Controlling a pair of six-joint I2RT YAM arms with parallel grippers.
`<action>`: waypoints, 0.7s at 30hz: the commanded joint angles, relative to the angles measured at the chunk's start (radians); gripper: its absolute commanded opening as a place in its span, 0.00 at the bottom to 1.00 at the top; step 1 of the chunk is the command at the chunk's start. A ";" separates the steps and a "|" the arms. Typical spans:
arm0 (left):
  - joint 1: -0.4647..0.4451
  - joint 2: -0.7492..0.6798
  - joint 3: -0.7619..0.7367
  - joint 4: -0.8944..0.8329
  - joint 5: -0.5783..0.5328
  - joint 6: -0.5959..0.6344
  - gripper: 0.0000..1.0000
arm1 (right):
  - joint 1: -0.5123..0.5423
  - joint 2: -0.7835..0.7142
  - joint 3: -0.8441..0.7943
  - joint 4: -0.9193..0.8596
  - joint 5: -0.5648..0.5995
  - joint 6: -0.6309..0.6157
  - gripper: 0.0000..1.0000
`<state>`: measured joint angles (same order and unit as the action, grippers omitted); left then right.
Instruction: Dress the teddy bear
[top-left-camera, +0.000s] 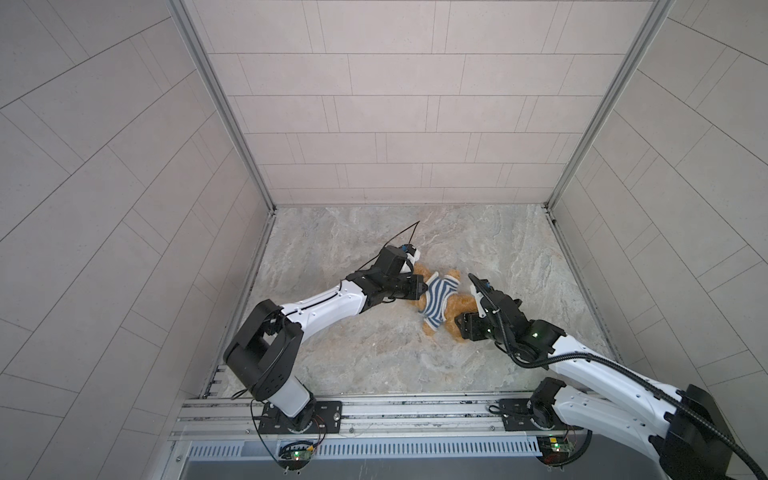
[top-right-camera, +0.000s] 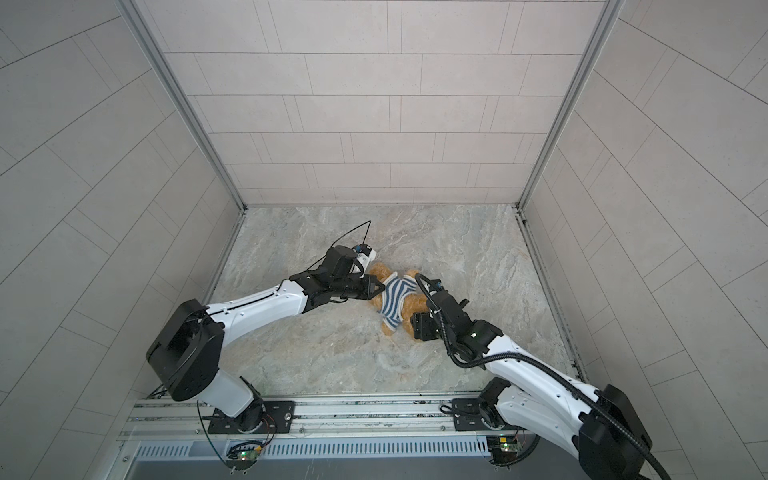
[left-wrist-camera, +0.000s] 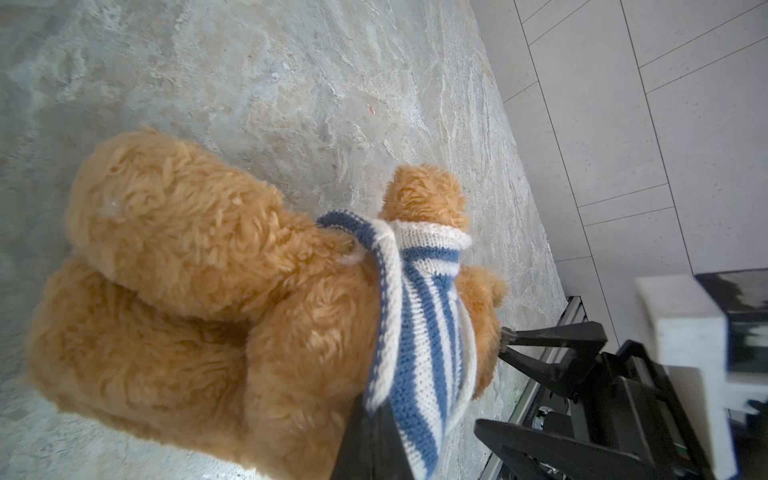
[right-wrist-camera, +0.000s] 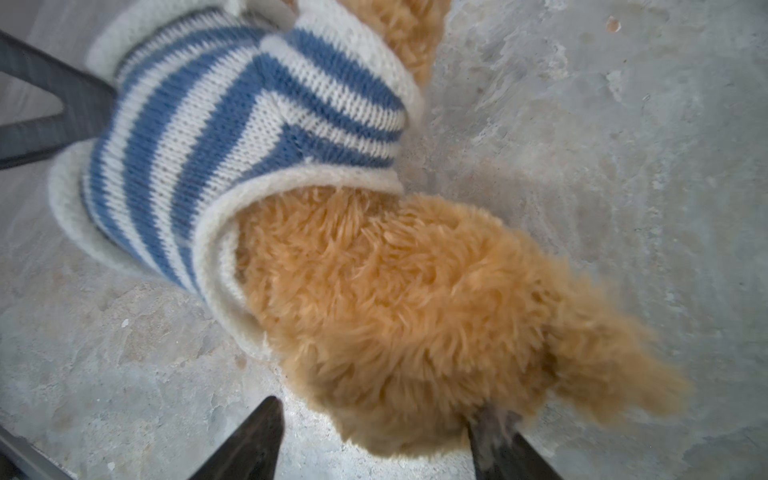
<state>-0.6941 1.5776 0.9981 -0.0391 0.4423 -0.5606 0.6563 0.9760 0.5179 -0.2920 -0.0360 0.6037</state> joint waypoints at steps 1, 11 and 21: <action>-0.016 -0.042 -0.016 -0.024 -0.016 0.008 0.00 | 0.002 0.045 0.007 0.086 0.025 -0.009 0.71; -0.021 -0.115 -0.033 -0.100 -0.066 0.038 0.02 | -0.004 0.132 -0.008 0.127 0.040 -0.006 0.28; -0.073 -0.220 -0.067 -0.269 -0.238 0.152 0.38 | 0.006 0.055 -0.037 0.098 0.037 0.010 0.02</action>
<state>-0.7277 1.4109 0.9535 -0.2214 0.2878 -0.4717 0.6548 1.0588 0.4969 -0.1684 -0.0109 0.6060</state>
